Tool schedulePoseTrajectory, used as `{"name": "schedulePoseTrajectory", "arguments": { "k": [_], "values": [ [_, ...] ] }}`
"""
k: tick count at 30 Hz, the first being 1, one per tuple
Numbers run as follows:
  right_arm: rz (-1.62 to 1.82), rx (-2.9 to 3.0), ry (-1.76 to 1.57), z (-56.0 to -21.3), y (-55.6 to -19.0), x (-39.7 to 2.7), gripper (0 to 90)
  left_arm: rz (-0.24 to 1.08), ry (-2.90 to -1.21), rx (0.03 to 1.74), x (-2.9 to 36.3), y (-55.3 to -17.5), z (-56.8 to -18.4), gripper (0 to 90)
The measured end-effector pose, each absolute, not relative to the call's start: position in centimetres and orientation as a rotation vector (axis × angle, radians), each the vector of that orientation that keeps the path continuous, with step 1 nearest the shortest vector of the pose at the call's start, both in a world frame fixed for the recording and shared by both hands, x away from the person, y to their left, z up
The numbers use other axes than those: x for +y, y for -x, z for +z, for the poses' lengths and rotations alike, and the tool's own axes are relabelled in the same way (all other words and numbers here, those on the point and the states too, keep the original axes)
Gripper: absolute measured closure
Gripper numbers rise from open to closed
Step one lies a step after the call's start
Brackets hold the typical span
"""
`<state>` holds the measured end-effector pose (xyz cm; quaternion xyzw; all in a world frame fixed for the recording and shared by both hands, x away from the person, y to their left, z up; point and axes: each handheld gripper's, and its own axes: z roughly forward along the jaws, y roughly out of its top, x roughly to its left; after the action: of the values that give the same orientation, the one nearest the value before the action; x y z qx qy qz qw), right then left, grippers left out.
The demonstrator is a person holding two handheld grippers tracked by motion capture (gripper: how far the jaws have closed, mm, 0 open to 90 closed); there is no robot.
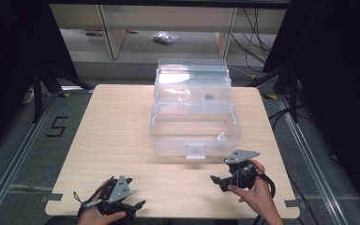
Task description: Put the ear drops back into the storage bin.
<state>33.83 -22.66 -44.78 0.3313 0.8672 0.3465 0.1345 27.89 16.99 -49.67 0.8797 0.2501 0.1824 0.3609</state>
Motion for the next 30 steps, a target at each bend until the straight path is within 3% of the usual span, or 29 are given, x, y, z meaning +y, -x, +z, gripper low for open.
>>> {"name": "schedulePoseTrajectory", "arguments": {
  "k": [30],
  "values": [
    [1.004, 2.532, -1.003, -47.1, -31.1, -23.5, 18.0, 0.477, -2.263, 0.642, 17.0, -27.9, -49.7, 15.0]
  ]
}}
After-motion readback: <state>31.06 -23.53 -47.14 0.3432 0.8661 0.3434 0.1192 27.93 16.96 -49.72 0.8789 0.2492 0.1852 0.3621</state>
